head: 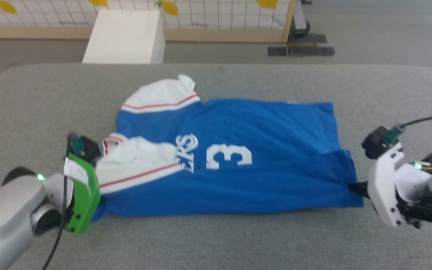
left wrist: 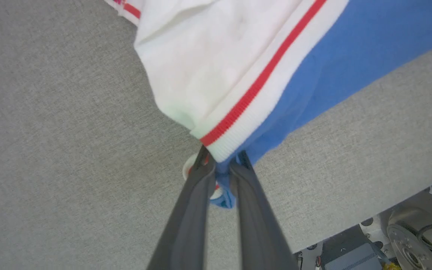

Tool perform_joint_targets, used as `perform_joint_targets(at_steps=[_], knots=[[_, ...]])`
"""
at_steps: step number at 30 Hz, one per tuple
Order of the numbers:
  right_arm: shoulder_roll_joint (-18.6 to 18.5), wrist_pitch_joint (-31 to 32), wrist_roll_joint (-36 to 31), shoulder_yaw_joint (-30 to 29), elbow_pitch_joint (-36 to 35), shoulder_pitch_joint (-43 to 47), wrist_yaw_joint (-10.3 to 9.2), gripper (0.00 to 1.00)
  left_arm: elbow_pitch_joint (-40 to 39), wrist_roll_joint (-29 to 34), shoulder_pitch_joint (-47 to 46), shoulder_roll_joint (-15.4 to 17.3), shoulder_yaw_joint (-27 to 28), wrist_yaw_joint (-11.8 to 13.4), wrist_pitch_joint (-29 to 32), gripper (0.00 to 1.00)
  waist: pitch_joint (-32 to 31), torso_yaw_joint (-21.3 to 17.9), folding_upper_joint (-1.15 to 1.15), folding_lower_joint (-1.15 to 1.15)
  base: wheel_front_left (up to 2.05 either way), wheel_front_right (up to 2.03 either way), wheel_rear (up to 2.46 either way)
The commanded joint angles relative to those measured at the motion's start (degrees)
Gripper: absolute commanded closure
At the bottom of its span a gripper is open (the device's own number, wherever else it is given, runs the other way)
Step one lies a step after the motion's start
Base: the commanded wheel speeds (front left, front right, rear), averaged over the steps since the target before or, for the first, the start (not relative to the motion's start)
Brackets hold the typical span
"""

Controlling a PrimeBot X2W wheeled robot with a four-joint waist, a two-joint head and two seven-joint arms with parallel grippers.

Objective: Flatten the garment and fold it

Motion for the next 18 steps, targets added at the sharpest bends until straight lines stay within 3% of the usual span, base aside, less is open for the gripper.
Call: perform_joint_targets(at_steps=[1,10,14,18], knots=[[-1.6,-0.6,0.5,-0.1,-1.1,1.3,-0.10,1.00,-1.1,0.0,1.5,1.2,-0.1,-0.1,-0.2,1.00,-2.2,0.0,-0.01,0.00,0.00,0.00,0.00],[-10.0,-0.5,1.5,-0.1,-9.7,8.3,-0.10,1.00,-8.2,-0.2,7.7,5.0,-0.2,-0.1,-0.1,1.00,-4.4,0.8,-0.01,0.00,0.00,0.00,0.00],[-11.6,-0.2,1.8,-1.0,-11.1,12.3,-0.10,1.00,-8.1,-0.3,9.9,5.4,-0.2,-0.1,-0.5,1.00,-4.2,0.9,-0.01,0.00,0.00,0.00,0.00],[-11.0,0.4,1.8,-1.9,-10.4,15.1,-0.10,1.00,-6.6,-0.7,10.4,4.8,-0.2,-0.1,-1.3,1.00,-2.6,0.7,-0.01,0.00,0.00,0.00,0.00]])
